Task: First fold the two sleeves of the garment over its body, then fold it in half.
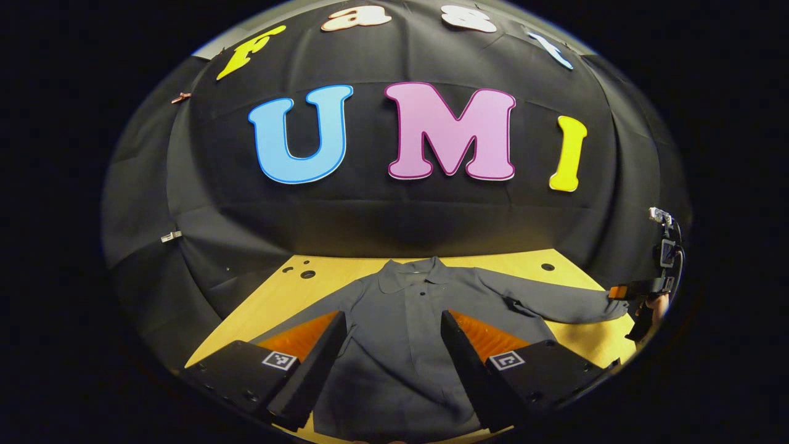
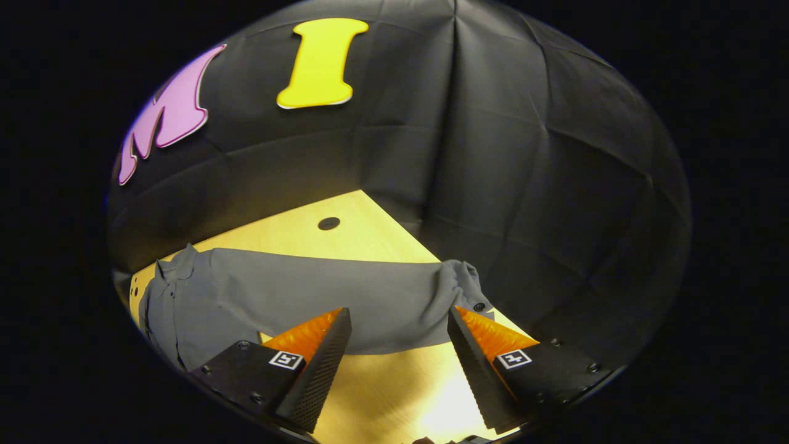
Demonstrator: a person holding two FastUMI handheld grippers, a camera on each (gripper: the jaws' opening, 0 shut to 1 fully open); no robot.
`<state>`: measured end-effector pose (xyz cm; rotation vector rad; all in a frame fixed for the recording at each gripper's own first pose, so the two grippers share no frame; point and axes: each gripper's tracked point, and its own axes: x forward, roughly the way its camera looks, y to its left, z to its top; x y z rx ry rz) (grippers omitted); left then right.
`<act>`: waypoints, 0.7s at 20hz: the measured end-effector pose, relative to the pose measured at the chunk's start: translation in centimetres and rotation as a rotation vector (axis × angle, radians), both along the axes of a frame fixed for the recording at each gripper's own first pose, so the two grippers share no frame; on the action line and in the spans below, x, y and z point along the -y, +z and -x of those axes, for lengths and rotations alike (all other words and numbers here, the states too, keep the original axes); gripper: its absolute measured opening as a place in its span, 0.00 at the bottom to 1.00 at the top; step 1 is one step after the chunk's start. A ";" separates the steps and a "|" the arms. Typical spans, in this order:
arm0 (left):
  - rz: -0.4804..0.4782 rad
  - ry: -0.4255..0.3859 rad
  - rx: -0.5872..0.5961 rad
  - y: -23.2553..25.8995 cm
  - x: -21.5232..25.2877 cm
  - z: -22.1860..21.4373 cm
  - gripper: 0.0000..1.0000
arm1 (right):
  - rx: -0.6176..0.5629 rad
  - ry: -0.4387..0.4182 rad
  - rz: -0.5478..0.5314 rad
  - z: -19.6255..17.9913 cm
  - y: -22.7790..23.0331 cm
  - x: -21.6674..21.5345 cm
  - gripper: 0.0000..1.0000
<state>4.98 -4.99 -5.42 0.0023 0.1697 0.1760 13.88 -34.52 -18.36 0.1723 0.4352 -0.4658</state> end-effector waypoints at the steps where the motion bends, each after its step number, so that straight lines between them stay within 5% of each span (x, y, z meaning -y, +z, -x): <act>1: -0.002 0.001 -0.005 -0.2 0.0 -0.1 0.97 | -0.010 -0.017 -0.012 -0.3 -0.5 0.8 0.97; 14: 0.008 0.072 -0.064 -1.8 -2.9 -2.3 0.97 | -0.132 -0.205 -0.109 -2.2 -6.5 6.9 0.98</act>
